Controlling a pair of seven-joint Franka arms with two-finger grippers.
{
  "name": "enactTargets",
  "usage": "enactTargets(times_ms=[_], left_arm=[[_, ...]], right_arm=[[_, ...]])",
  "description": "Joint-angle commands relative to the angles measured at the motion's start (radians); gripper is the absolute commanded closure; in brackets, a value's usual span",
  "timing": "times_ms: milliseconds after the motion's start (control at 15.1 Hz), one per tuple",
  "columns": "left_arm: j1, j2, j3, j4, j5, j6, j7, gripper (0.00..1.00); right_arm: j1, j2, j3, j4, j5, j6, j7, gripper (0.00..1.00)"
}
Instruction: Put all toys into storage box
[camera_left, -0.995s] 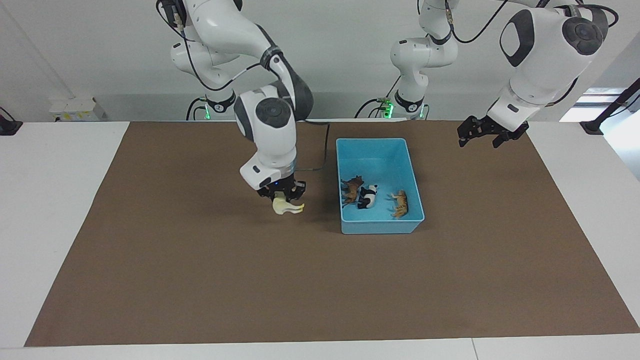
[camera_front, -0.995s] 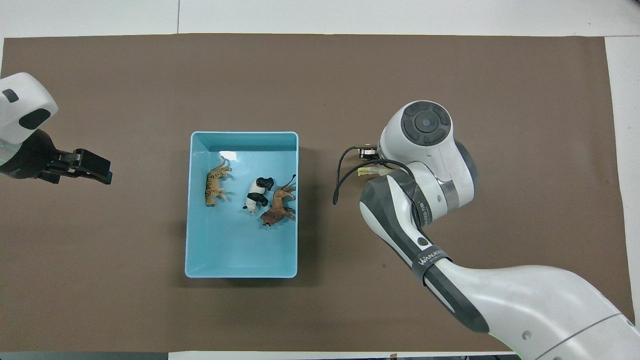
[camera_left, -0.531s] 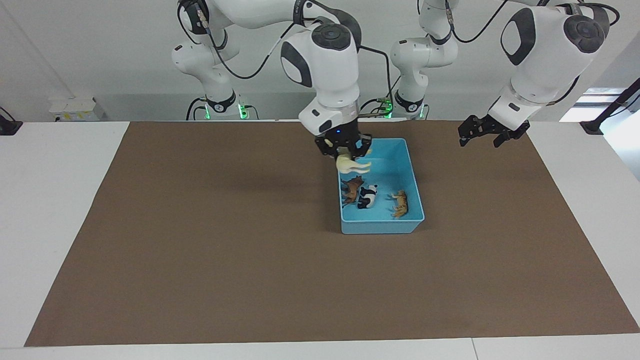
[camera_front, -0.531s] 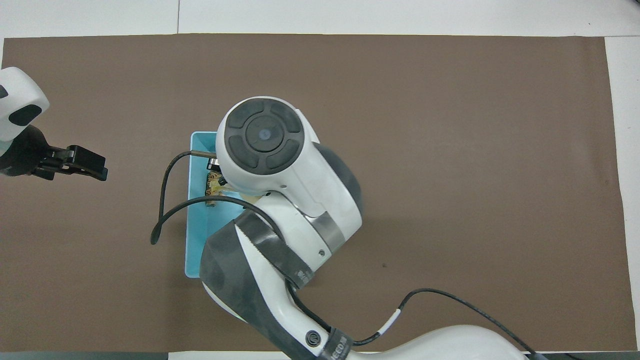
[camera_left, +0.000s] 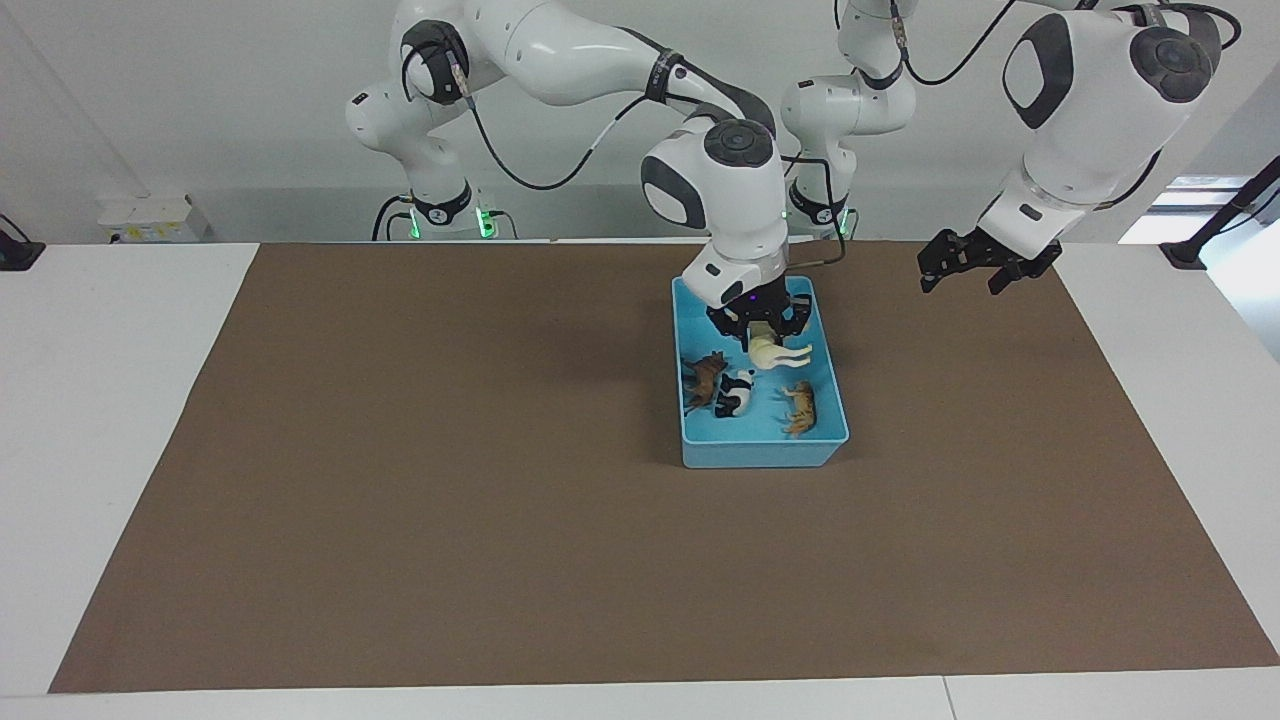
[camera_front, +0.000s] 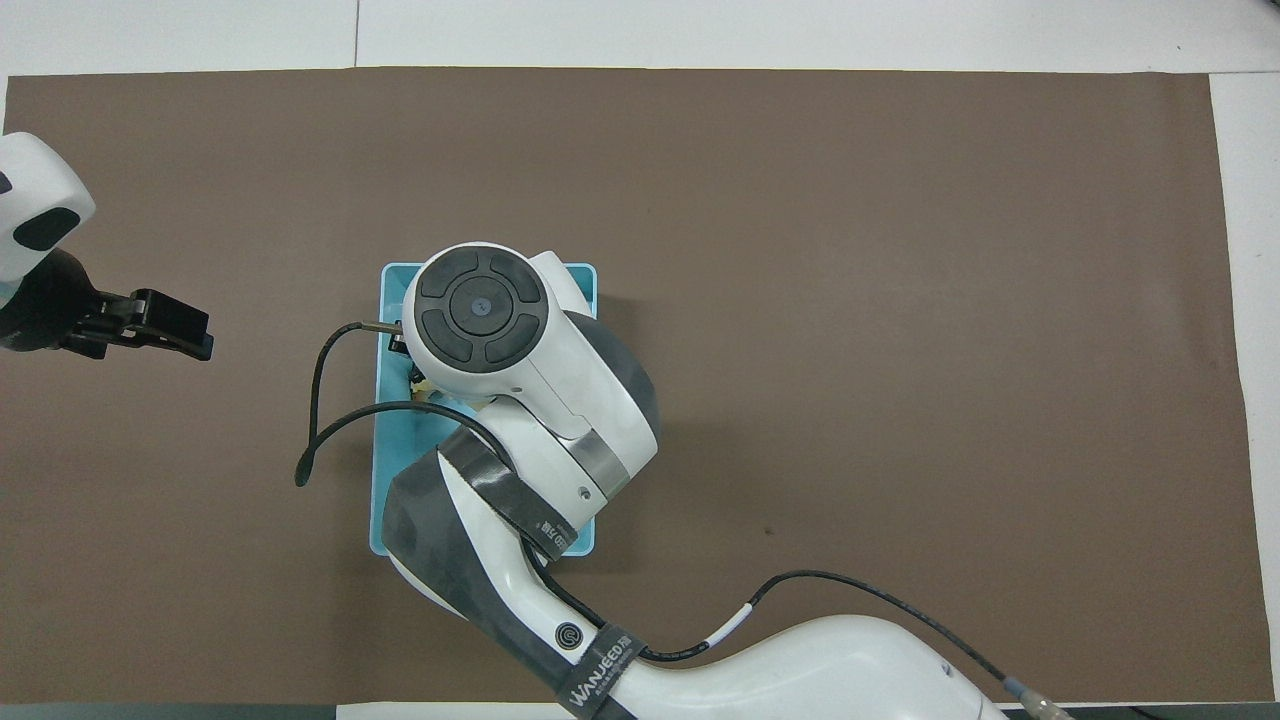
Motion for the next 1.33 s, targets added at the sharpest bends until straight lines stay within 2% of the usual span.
enactTargets(times_ms=[0, 199, 332, 464, 929, 1128, 1261], left_arm=[[-0.007, -0.013, 0.009, -0.009, 0.016, -0.004, 0.008, 0.0], [-0.002, -0.017, 0.011, -0.01, 0.016, -0.006, 0.008, 0.0], [-0.002, -0.017, 0.009, -0.01, 0.016, -0.006, 0.008, 0.0], [-0.002, -0.017, 0.009, -0.01, 0.016, -0.006, 0.008, 0.0], [-0.002, -0.017, 0.009, -0.01, 0.016, -0.006, 0.008, 0.0], [-0.002, -0.017, 0.009, -0.01, 0.016, -0.006, 0.008, 0.0], [-0.002, -0.019, 0.009, -0.01, 0.016, -0.006, 0.008, 0.0]], right_arm=[[-0.01, -0.027, -0.003, 0.01, 0.02, -0.058, 0.055, 0.0], [-0.025, -0.122, -0.038, 0.0, -0.06, -0.095, 0.043, 0.0], [-0.086, -0.178, -0.075, 0.0, -0.085, -0.142, -0.009, 0.0], [-0.18, -0.209, -0.078, -0.003, -0.091, -0.15, -0.16, 0.0], [-0.513, -0.226, -0.078, -0.05, -0.094, -0.152, -0.604, 0.0], [-0.655, -0.249, -0.08, -0.064, -0.095, -0.254, -0.834, 0.0], [-0.703, -0.281, -0.086, -0.064, -0.1, -0.352, -0.94, 0.0]])
